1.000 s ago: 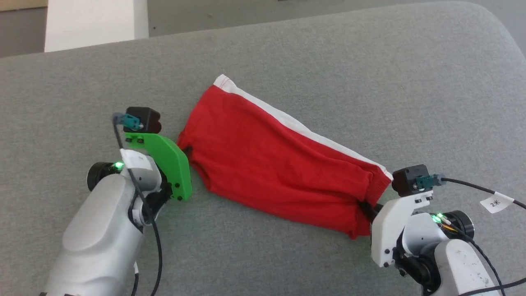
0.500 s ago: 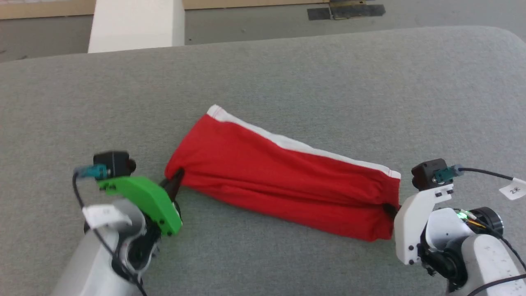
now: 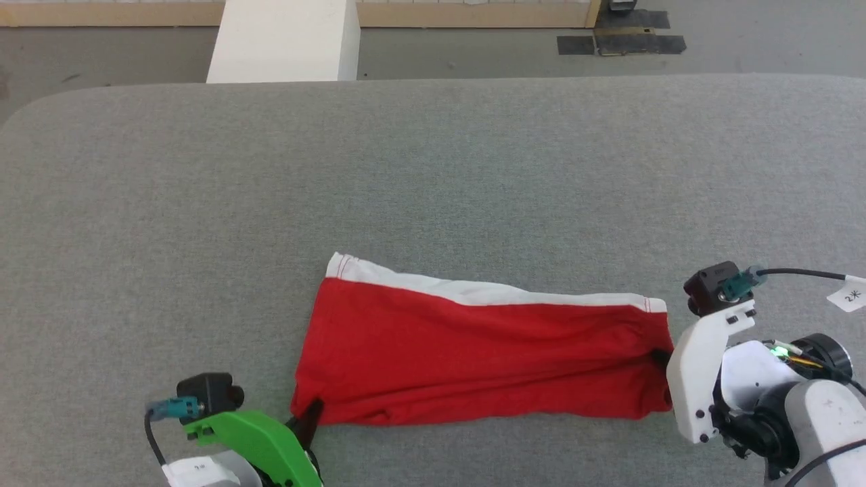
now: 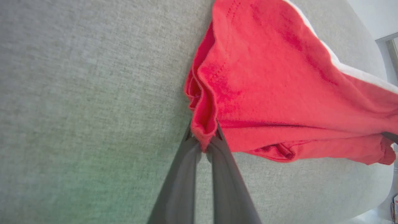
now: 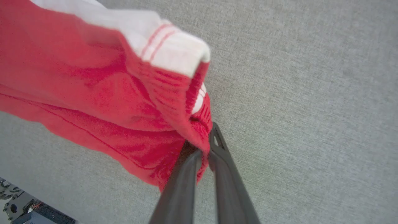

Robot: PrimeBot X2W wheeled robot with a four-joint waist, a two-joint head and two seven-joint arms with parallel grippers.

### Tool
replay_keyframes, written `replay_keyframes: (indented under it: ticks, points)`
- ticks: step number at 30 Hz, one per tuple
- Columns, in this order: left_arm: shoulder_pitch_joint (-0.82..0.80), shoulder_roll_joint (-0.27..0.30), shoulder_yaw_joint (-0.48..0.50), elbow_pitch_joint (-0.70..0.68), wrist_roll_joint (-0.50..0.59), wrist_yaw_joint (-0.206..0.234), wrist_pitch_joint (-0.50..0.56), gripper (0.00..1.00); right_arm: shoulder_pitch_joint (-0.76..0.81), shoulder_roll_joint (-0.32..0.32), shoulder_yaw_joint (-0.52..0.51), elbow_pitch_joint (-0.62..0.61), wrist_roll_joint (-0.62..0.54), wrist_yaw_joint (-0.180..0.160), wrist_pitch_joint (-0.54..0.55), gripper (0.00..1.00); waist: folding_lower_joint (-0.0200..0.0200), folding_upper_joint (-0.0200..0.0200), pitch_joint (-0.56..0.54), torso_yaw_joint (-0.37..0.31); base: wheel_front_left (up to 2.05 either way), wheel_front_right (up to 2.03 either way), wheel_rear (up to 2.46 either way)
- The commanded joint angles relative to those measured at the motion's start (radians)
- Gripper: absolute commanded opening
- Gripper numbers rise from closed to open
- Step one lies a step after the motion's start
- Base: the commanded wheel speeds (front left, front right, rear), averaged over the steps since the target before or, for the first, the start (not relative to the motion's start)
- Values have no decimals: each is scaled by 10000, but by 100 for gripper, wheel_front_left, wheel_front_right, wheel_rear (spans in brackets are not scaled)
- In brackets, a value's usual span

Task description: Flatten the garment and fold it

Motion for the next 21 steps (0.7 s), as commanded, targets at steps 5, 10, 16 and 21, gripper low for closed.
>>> replay_keyframes:
  ticks: [5,10,16,21]
  points:
    - [235,-38,-43,-178,-12,190,104,19,-409,-328,339,358,108,-19,-47,96,0,-1,-176,99,0,0,0]
    - [-88,200,147,-364,142,319,73,100,-294,-295,233,262,270,-19,-361,100,0,-1,-382,144,0,0,0]
    - [-695,796,651,-793,719,313,-562,100,608,415,-732,-698,103,-19,-585,100,0,-1,-629,115,0,0,0]
    - [-1482,1448,886,-829,2394,-267,-3015,100,1393,1695,-1831,-1624,-662,-19,-766,100,0,-1,-679,0,0,0,0]
